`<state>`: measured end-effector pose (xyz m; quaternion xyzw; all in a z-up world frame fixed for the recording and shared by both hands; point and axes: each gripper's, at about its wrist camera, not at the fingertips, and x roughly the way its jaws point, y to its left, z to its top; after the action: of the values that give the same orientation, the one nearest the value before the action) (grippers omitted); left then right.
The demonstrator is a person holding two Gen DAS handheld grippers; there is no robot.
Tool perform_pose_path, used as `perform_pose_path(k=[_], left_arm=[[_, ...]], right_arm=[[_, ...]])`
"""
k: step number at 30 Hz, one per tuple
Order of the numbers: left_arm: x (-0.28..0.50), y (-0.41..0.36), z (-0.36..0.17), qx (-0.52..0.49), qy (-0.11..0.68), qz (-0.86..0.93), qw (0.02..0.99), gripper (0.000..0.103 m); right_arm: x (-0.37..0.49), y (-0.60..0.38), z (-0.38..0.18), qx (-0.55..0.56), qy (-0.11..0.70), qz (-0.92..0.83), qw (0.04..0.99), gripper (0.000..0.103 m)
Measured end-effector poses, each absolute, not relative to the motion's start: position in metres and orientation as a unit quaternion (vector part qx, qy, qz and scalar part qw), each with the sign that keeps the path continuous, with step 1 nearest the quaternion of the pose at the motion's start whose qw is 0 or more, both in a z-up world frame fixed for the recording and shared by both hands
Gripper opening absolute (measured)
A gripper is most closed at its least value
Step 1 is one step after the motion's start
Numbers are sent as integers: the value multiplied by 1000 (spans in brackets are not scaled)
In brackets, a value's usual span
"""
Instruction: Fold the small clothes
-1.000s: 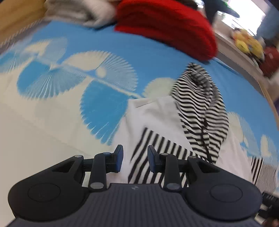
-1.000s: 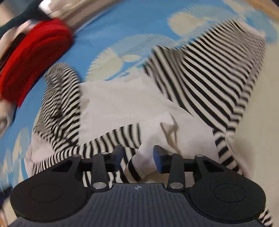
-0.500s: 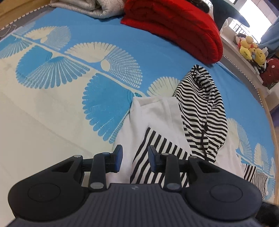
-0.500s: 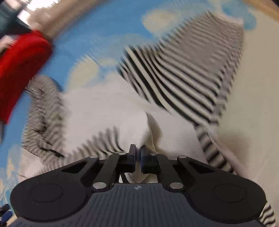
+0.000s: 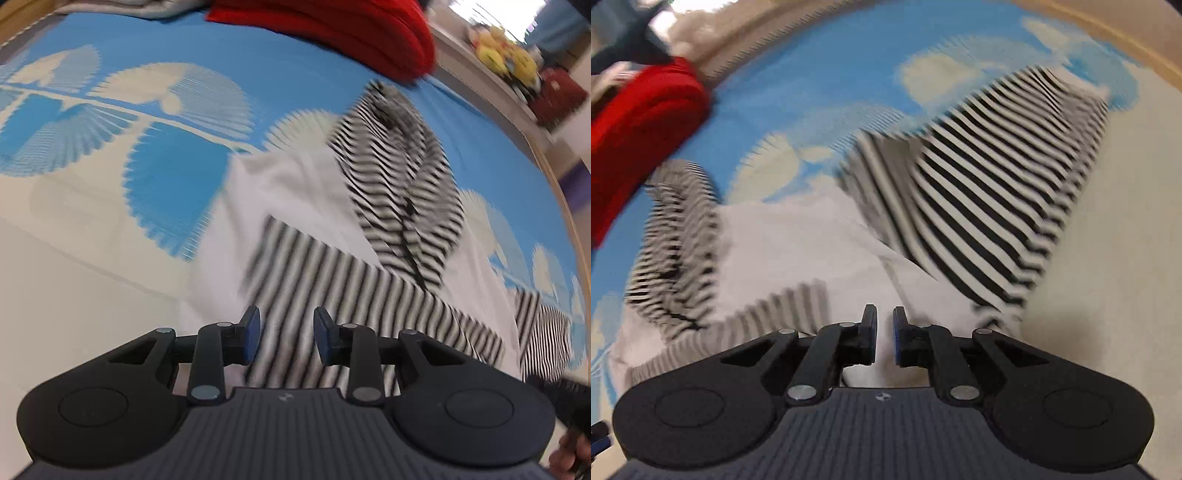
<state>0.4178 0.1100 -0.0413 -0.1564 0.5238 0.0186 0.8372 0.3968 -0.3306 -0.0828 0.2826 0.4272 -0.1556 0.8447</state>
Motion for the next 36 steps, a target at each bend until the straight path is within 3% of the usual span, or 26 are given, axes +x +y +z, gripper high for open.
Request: perform_pose_path(k=[5,7,10,12,15,26,28,29,30,33,36], left_arm=[[412,88,-73,-157,569,3,807,36],[411,81,-91,-119,597,24,793,37],[408,75,-100,-91,603,32,792,37],[406,73,-96,-92,593,29,799,39],[405,70,-108,-86,604,25,792,42],[403,36,-55,-81,540,-5,838,44],[404,29,-51,-75,536,-12,841,44],[405,26,-49,-75,534,-14,842,44],[406,25,-48,-76,534,-15,842,44],[407,22,-48,-78,534,-21,842,44],[409,20,-50,-77,537,-23,840,44]], right_arm=[[405,-344,-129,349,520,-150,765,13],[402,-351,-123,368,505,-155,765,11],[402,-343,-99,319,470,-144,810,17],[405,-344,-101,321,477,-132,807,31],[409,-355,-124,350,518,-149,767,32],[403,-397,-80,335,420,-163,828,33],[399,-418,-78,343,391,-172,837,28],[396,-431,-76,347,376,-166,843,3],[392,-444,-75,349,366,-166,846,0],[383,-479,-78,354,336,-200,850,0],[375,-516,-91,360,317,-254,840,8]])
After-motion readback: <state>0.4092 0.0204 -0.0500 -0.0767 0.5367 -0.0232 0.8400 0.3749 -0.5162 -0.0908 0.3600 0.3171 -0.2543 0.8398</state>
